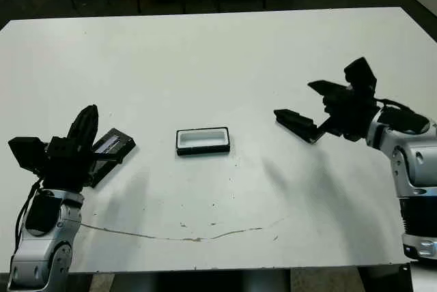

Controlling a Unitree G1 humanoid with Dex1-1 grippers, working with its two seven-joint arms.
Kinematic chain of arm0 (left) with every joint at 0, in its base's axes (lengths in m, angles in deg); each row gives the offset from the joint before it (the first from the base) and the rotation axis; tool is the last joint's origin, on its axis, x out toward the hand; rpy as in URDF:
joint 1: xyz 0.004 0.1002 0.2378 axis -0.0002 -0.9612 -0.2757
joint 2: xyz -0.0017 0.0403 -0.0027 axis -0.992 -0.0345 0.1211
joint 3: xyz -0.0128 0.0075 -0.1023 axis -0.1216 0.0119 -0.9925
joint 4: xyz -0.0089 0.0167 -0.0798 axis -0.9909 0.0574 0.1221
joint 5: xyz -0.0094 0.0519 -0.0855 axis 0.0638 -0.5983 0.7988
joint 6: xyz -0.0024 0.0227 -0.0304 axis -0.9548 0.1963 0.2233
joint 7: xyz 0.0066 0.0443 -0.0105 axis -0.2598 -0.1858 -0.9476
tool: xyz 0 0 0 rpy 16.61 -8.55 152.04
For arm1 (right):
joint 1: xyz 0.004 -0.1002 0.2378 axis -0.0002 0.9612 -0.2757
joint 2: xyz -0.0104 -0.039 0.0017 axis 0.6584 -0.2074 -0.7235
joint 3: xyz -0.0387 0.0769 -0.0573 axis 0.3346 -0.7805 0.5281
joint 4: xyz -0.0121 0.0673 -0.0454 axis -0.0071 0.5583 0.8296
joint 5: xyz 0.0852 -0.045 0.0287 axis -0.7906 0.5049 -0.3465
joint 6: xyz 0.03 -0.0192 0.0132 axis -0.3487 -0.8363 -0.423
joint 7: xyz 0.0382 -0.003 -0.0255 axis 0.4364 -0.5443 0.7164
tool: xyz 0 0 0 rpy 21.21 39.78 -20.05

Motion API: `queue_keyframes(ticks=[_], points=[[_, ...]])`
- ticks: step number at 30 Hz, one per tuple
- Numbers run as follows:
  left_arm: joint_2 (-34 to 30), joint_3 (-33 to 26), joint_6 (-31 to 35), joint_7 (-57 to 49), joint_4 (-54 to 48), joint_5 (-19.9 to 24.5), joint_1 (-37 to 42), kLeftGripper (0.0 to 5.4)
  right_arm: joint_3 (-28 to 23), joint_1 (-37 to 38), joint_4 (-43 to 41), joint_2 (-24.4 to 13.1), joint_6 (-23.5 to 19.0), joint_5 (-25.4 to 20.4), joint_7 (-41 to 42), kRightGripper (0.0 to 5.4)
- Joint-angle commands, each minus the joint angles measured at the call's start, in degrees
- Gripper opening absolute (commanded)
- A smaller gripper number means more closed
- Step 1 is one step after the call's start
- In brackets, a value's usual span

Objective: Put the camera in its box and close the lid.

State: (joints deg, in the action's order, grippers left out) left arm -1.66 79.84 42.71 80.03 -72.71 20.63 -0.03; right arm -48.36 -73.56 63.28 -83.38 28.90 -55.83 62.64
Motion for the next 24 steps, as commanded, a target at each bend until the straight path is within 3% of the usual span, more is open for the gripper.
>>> queue_keyframes(ticks=[1, 12, 19, 24], points=[[-0.5, -0.5, 1.0, 0.0, 0.7, 0.1, -1.0, 0.00, 0.4, 0.4, 1.4, -0.1, -0.8, 1.1, -0.6, 5.38], [-0.6, -0.4, 0.0, 0.2, 1.4, -0.2, -1.0, 0.00, 0.1, 0.3, 4.0, 0.1, 2.3, 3.3, -1.0, 5.38], [-0.8, -0.5, -0.7, 0.3, 1.8, -0.6, -1.1, 0.00, 0.6, 1.6, 1.6, 0.0, 1.0, 4.3, -2.8, 5.38], [-0.8, -0.7, -0.5, 0.2, 1.8, -0.5, -1.1, 0.00, 1.7, 3.0, 1.7, -0.2, 4.1, 6.0, -2.4, 5.38]])
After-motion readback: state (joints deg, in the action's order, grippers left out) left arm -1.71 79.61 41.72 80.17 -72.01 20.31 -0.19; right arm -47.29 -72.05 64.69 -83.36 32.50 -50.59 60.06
